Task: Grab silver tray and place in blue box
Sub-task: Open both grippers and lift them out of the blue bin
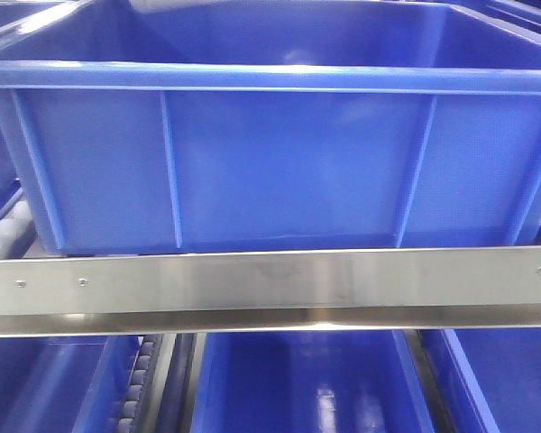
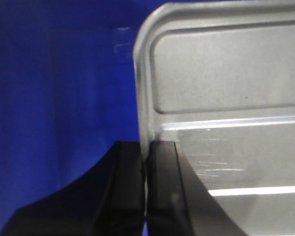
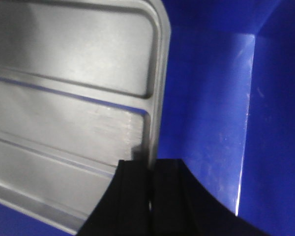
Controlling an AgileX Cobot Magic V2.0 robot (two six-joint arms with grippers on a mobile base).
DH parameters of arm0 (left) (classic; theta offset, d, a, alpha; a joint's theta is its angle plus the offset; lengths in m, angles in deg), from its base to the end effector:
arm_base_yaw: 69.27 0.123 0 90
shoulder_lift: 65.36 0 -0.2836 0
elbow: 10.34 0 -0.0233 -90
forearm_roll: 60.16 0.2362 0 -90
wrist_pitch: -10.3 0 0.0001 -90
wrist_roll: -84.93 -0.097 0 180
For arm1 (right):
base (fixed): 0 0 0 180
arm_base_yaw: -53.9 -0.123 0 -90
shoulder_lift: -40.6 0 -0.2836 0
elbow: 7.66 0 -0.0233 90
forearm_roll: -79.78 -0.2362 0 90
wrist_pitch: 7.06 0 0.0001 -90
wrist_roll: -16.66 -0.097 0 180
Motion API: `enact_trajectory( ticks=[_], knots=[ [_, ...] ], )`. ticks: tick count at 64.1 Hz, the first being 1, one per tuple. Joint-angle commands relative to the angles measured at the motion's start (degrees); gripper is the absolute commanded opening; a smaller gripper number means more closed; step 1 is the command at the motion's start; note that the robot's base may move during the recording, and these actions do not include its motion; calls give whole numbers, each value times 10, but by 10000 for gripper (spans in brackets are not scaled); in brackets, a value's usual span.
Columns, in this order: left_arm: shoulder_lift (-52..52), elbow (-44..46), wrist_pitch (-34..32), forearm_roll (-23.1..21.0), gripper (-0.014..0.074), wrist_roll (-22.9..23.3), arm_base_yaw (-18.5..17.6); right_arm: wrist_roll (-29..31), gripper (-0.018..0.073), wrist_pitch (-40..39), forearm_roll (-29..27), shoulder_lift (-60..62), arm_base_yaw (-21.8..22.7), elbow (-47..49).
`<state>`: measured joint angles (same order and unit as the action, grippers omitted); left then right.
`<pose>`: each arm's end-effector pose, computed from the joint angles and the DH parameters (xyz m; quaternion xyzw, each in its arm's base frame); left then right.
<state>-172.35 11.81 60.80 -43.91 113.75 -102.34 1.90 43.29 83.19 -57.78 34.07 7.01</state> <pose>0.3331 -0.1919 0.3726 0.0756 0.9135 -0.0776 0.3920 0.3243 0.1122 0.3852 -0.0492 0.9190 0.0888 0.3809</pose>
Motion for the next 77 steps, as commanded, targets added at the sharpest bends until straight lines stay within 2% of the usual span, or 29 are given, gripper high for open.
enact_trajectory(
  ticks=[1,16,23,28,32,36,39,44,49,54,65,72,77],
  knots=[
    [-8,17,-21,26,-97,-17,16,6,57,-48,22,-26,11,46],
    [-52,17,-20,4,-85,-25,33,7,76,-43,22,-99,20,53],
    [-54,17,-22,-23,-13,-52,36,8,211,-41,22,-102,20,53],
    [-54,17,-23,-30,114,-57,36,8,390,-38,22,-97,20,53],
    [-54,25,-21,-43,255,-63,36,8,524,-31,22,-90,20,55],
    [-54,38,-15,-53,372,-63,36,8,599,-26,22,-80,20,55],
    [-53,47,-9,-65,439,-66,36,8,617,-22,22,-72,20,55],
    [-47,67,10,-80,490,-77,36,8,611,-12,22,-49,20,55],
    [-32,80,27,-93,476,-98,35,8,594,1,22,-24,20,55],
    [-3,82,42,-90,437,-119,29,8,537,17,22,4,20,55],
    [84,43,75,-73,286,-141,7,9,297,24,31,80,20,15],
    [158,-34,53,-52,166,-141,-5,9,151,2,48,140,20,-60],
    [220,-100,22,-57,70,-140,-9,9,66,-33,50,190,20,-132]
  ],
)
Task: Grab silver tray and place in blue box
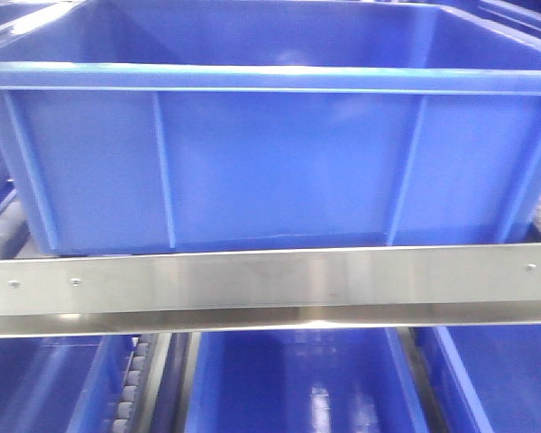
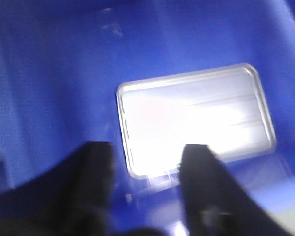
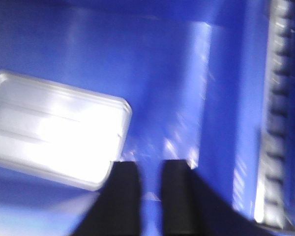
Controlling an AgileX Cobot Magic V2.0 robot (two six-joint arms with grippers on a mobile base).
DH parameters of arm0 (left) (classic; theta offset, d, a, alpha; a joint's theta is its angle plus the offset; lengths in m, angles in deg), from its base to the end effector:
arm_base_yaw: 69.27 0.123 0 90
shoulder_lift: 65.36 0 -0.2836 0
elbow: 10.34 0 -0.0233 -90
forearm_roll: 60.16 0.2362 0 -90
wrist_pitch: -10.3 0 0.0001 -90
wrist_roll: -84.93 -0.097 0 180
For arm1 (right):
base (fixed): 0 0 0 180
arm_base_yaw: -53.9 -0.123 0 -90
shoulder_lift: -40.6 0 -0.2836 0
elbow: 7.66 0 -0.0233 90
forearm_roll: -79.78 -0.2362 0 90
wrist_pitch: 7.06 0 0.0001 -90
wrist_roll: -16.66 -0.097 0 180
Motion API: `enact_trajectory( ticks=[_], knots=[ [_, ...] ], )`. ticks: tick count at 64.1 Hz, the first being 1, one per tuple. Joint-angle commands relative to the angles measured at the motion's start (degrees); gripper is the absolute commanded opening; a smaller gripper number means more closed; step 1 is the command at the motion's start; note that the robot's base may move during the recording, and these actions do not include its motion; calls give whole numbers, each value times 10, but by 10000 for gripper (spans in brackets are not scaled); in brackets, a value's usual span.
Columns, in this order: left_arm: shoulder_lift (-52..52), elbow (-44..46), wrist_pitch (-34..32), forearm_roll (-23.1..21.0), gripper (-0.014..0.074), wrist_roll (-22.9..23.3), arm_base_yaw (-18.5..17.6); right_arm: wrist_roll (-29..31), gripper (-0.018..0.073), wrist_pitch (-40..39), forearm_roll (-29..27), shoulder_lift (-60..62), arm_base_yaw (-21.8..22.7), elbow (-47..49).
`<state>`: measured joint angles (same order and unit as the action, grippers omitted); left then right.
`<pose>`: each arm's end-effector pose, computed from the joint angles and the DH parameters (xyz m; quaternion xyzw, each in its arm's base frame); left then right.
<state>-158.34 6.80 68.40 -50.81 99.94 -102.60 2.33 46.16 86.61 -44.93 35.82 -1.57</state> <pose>0.2643 -0.1578 0.4203 0.1584 0.9035 -0.0862 0.3887 0.2662 0.0772 0.4067 -0.0434 0.9133 0.0561 0.4010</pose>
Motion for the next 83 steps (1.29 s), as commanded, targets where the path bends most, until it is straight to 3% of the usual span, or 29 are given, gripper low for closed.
enact_trajectory(
  ticks=[1,10,28,40,53,83],
  knots=[
    [91,-63,-65,11,52,-1,-6,5,52,-69,16,71,3,-60],
    [202,-204,-136,3,-109,-1,-9,8,52,-156,16,167,3,-187],
    [408,-468,-297,5,-104,-1,-9,14,52,-318,16,369,3,-421],
    [514,-598,-362,5,-104,-3,-9,39,52,-400,20,486,3,-540],
    [555,-632,-373,-3,-104,-3,-9,39,52,-473,21,539,3,-600],
    [552,-634,-376,-3,-104,-3,-9,39,52,-468,21,539,3,-601]
  ],
)
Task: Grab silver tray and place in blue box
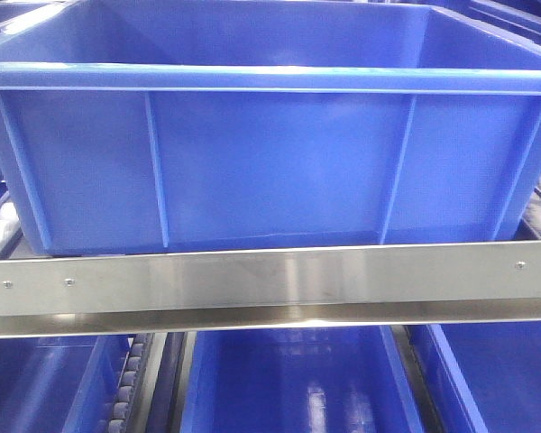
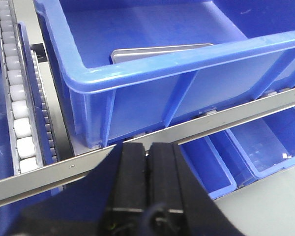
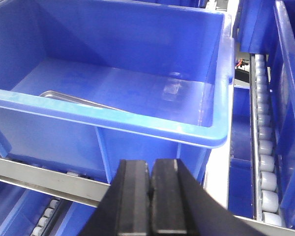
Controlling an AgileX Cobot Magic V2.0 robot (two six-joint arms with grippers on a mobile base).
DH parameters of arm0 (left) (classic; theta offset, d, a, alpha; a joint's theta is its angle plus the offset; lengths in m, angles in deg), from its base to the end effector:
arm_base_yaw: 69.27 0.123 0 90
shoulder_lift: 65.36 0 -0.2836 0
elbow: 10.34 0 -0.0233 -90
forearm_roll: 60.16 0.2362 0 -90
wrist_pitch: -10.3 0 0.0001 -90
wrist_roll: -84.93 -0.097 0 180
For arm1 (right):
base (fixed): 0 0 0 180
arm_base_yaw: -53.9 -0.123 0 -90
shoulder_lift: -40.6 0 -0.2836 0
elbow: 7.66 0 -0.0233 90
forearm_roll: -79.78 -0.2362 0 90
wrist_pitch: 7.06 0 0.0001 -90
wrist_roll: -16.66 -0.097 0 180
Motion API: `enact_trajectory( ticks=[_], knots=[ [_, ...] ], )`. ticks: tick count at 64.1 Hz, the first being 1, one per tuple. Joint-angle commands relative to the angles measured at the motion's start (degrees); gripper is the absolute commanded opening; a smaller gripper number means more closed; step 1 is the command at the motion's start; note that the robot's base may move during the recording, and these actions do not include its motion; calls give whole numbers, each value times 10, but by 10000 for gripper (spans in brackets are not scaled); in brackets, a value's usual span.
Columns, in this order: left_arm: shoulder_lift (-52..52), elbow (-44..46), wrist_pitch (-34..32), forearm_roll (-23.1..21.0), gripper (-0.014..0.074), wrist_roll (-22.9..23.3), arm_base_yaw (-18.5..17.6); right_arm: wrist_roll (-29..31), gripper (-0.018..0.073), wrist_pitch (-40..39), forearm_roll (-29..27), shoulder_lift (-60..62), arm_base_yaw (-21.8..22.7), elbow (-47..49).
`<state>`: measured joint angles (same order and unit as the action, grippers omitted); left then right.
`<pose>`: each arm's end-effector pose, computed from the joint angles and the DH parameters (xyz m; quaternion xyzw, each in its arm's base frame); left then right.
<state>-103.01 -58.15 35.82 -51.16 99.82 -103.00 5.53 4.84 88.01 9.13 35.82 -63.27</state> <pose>0.0864 -0.0498 0.3038 0.1731 0.8040 -0.1706 0.5427 0.0851 0.0248 0.2913 -0.0897 0.7543 0.1083 0.6413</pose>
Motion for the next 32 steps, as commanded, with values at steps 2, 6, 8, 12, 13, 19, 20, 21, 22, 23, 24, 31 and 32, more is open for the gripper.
enact_trajectory(
  ticks=[2,6,8,12,13,19,20,21,22,23,24,31,32],
  knots=[
    [-2,15,-42,-5,-104,-1,-5,7,52,-54,7,-2,3,16],
    [5,15,-35,-30,-104,-1,9,7,52,-54,7,-2,3,16],
    [14,13,-35,-48,-104,-8,22,7,51,-54,7,-2,3,16],
    [42,1,-44,-93,-104,-64,54,7,49,-54,7,-2,3,16],
    [49,-3,-49,-100,-104,-79,61,7,49,-54,7,-2,3,16],
    [108,-52,-107,-124,-104,-162,119,7,49,-54,7,-2,3,16],
    [122,-64,-123,-125,-104,-169,132,7,49,-54,7,-2,3,16],
    [131,-73,-133,-125,-104,-172,141,7,49,-54,7,-2,3,16],
    [144,-86,-148,-125,-104,-175,154,7,49,-54,7,-2,3,16],
    [153,-95,-158,-125,-104,-175,162,7,49,-54,7,-2,3,16],
    [162,-104,-167,-125,-104,-175,170,7,49,-54,7,-2,3,16],
    [233,-182,-228,-126,-104,-175,236,7,49,-54,7,-2,3,16],
    [241,-191,-234,-128,-104,-175,242,7,49,-54,7,-2,3,16]
  ],
)
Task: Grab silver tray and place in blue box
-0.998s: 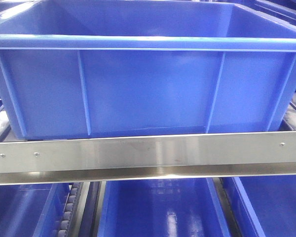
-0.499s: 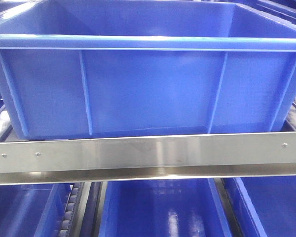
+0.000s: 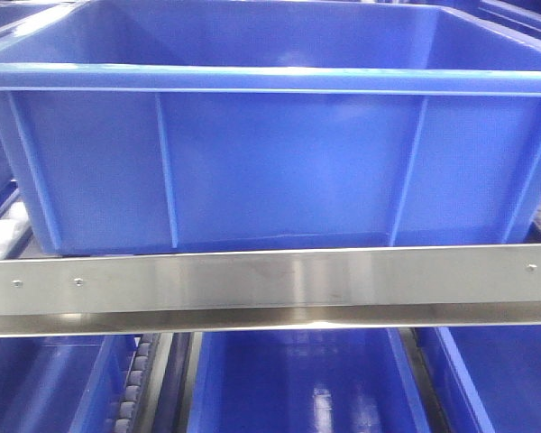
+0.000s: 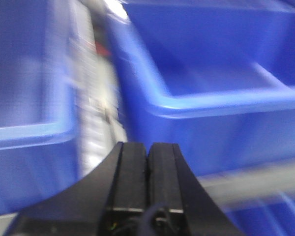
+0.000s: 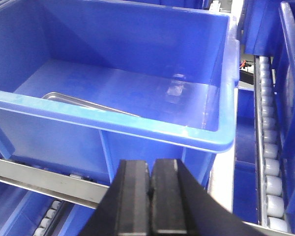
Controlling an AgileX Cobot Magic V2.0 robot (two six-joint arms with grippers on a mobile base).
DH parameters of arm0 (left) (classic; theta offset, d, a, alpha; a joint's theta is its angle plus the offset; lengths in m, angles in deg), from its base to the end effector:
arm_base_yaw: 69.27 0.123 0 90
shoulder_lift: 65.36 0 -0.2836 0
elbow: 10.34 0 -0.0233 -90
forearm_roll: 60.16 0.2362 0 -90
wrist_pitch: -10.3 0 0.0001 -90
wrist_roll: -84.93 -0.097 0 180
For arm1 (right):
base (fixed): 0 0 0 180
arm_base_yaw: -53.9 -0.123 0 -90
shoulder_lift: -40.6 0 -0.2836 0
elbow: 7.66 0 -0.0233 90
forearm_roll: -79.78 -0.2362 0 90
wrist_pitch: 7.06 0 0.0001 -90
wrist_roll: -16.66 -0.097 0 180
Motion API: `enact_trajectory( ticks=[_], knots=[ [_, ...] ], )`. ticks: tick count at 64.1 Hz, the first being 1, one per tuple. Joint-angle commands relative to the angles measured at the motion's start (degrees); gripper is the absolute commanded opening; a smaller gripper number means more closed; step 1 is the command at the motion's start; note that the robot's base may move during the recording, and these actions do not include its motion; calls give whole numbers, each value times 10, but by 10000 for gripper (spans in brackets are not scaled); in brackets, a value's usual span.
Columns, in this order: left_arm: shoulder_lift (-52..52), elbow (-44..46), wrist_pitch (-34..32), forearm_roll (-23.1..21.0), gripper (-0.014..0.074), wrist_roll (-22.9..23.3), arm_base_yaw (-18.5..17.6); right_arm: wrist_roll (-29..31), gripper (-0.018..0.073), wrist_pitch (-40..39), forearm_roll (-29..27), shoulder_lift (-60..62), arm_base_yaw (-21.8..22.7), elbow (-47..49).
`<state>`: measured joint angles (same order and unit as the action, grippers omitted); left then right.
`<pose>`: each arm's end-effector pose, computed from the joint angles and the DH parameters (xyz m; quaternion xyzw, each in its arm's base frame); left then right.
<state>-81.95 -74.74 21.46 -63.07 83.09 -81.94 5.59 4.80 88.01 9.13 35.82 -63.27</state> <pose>0.0532 -0.0129 0.2603 0.0765 0.7161 -0.0862 0.6884 0.0851 0.0248 0.2914 -0.0901 0.7540 0.1081 0.6416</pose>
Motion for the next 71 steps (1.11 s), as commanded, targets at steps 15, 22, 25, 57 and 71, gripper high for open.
enact_trajectory(
  ticks=[15,22,25,57,71],
  knots=[
    [103,-140,-154,-39,-104,-7,113,6,49,-54,7,-2,3,16],
    [104,-143,-160,-39,-104,-7,119,6,49,-52,7,-2,3,16],
    [104,-143,-160,-39,-104,-7,119,6,49,-51,7,-2,3,16],
    [104,-143,-160,-39,-104,-7,119,6,49,-51,7,-2,3,16],
    [104,-143,-160,-39,-104,-7,119,6,49,-50,8,-2,8,16]
  ],
)
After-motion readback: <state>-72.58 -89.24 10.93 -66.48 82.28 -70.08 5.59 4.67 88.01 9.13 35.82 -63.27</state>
